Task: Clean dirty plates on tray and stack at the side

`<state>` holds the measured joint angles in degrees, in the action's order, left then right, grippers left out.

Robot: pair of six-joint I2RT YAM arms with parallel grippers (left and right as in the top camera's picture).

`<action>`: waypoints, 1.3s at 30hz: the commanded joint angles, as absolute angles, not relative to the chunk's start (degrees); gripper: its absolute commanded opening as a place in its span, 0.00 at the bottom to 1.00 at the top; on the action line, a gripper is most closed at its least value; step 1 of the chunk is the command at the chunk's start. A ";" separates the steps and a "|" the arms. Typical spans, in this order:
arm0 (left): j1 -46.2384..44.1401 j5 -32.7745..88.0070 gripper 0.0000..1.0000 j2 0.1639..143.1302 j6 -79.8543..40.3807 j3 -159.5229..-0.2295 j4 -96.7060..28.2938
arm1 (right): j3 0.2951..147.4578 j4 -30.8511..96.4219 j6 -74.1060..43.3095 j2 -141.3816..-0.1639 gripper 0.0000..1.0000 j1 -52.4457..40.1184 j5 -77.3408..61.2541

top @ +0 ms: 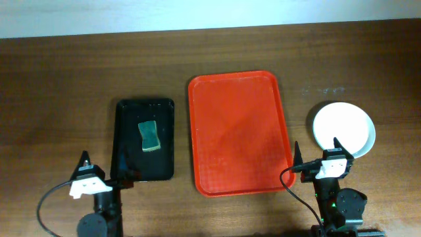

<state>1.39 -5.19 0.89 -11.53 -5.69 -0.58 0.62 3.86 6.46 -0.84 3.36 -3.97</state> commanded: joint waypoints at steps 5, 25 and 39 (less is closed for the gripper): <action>0.75 -5.80 0.99 0.27 -10.61 -0.47 0.32 | 0.32 4.12 6.85 -0.47 0.98 3.79 -3.88; 0.75 -5.78 0.99 0.62 -10.59 -0.54 -4.21 | 0.32 4.12 6.85 -0.47 0.98 3.79 -3.88; 0.75 -5.78 0.99 0.62 -10.59 -0.54 -4.21 | 0.32 4.12 6.85 -0.47 0.98 3.79 -3.88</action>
<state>1.06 -5.39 0.84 -11.53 -0.62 -3.99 0.62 3.86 6.50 -0.84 3.36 -3.97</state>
